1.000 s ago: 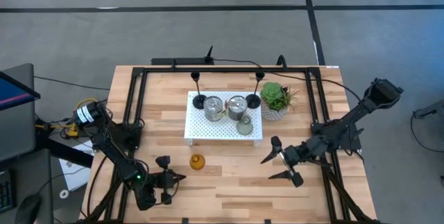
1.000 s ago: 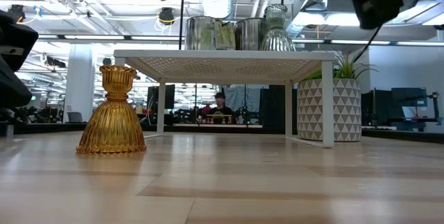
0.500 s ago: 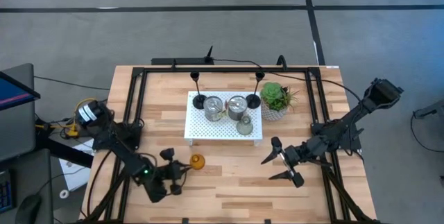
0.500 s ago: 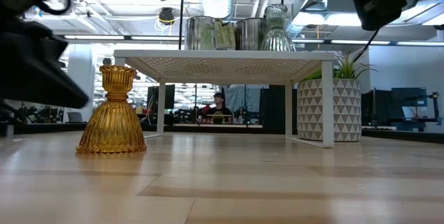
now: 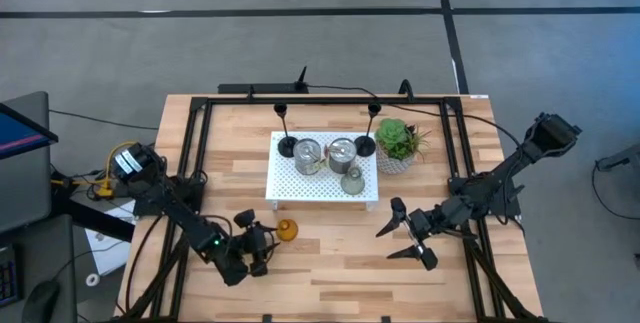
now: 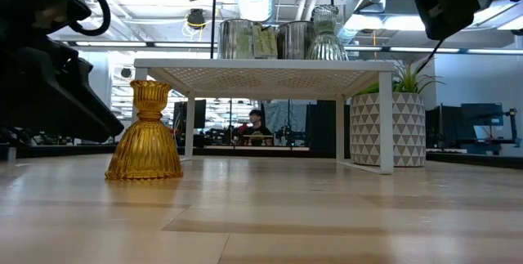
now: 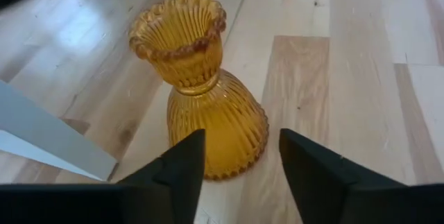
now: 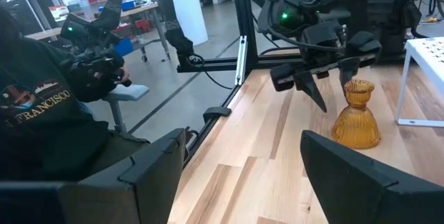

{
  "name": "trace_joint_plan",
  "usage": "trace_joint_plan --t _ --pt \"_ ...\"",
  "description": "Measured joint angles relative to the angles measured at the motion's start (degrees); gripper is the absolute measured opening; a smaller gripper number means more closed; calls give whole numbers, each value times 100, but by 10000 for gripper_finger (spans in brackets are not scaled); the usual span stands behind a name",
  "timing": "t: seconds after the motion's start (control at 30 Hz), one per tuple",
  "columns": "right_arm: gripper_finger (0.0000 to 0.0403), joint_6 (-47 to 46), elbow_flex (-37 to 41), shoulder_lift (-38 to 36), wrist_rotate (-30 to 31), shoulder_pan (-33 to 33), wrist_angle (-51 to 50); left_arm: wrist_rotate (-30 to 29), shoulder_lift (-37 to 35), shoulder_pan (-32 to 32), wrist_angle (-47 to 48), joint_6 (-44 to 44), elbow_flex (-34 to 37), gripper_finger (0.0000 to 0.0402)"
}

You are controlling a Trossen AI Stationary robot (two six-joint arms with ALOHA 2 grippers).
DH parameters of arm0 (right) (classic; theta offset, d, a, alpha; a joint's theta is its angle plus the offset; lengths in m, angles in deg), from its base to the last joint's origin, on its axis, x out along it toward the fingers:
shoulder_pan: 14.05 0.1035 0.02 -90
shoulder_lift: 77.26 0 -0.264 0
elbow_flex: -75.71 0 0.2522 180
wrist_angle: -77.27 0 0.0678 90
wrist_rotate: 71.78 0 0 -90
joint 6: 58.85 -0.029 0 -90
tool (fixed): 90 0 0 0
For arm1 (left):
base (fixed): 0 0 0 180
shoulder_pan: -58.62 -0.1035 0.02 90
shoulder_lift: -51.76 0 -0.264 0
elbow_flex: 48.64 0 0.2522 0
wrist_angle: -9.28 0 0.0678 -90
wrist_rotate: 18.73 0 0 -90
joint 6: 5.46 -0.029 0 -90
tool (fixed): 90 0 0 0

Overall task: Pick & Place candle stick holders
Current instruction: Put the yellow candle holder on the shelf

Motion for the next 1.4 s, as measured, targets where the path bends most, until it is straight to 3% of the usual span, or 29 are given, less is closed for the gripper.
trace_joint_plan --t 0.2,0.4,0.57,0.8,1.4 --pt "276 -2 -2 0 0 0 0 -67 0 -2 2 0 1 232" --pt "276 0 -4 0 0 0 0 -626 0 -69 2 0 2 270" --pt "276 0 -4 0 0 0 0 -601 0 -366 -44 298 2 289" --pt "276 1 -4 0 0 0 -2 -167 0 -880 -441 463 2 294" --pt "276 0 -4 0 0 0 -27 -117 0 -1204 -1077 411 7 273"
